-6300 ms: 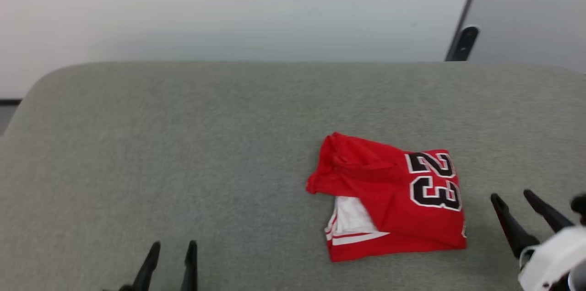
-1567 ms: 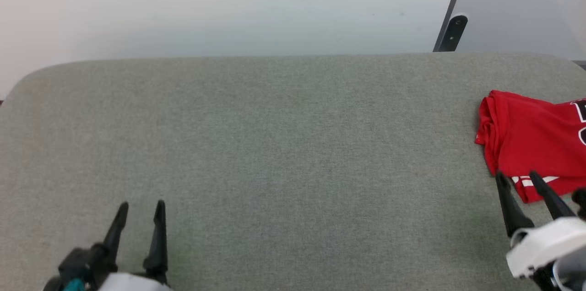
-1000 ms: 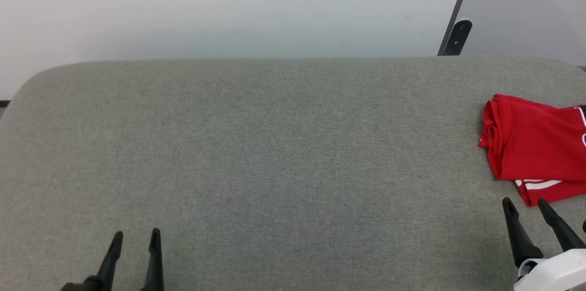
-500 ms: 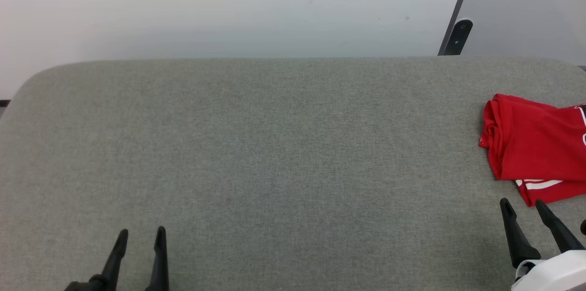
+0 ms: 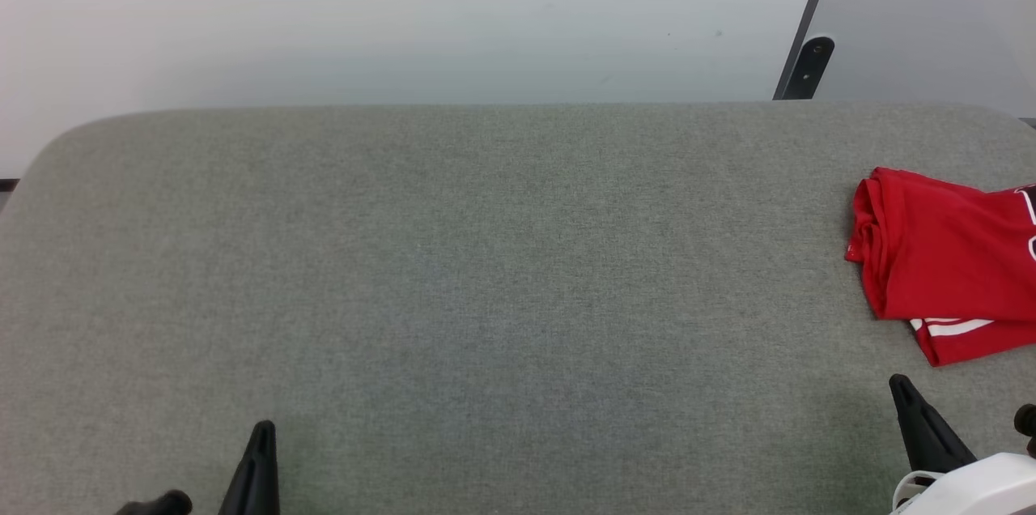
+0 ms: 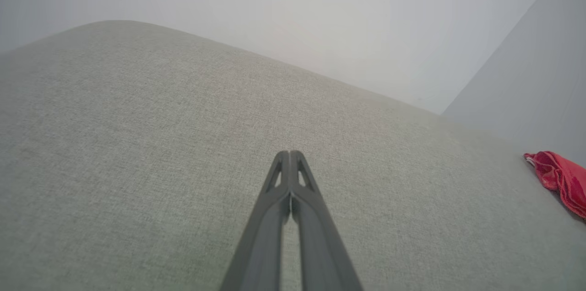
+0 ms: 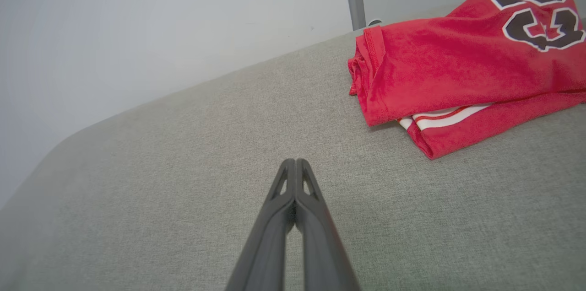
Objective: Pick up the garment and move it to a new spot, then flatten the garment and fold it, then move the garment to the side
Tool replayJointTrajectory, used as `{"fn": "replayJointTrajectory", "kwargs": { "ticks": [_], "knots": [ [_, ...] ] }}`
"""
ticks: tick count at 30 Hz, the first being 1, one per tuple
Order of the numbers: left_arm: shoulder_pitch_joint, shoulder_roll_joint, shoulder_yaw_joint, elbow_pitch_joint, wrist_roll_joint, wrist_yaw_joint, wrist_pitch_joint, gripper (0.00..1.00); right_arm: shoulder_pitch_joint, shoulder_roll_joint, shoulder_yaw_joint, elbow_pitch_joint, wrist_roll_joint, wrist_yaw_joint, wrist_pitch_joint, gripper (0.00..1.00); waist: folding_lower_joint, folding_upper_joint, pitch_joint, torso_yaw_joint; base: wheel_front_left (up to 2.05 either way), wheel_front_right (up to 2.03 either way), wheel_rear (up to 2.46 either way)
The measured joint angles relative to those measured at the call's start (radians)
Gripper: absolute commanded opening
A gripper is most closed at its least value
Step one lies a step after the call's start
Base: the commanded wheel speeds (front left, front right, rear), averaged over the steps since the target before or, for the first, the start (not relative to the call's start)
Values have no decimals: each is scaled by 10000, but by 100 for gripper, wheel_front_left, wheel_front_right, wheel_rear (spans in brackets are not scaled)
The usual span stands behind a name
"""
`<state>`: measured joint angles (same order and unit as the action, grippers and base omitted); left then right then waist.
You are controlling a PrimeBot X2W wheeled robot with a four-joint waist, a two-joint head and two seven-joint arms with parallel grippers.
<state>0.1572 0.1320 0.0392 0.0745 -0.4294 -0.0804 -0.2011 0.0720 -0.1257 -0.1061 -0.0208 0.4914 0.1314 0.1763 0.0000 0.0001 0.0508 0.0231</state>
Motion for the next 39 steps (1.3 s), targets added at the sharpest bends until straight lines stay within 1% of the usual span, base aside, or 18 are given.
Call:
{"fn": "replayJointTrajectory", "kwargs": {
  "ticks": [20,39],
  "knots": [
    [-691,-213,201,443,-3080,-125,832,0,-436,176,-12,685,2905,-2,-169,0,0,0,-82,-39,0,0,0],
    [-1185,-366,339,780,-5423,-209,1465,0,-804,339,-23,1225,5124,-2,-272,0,0,0,-159,-77,0,0,0]
  ]
}}
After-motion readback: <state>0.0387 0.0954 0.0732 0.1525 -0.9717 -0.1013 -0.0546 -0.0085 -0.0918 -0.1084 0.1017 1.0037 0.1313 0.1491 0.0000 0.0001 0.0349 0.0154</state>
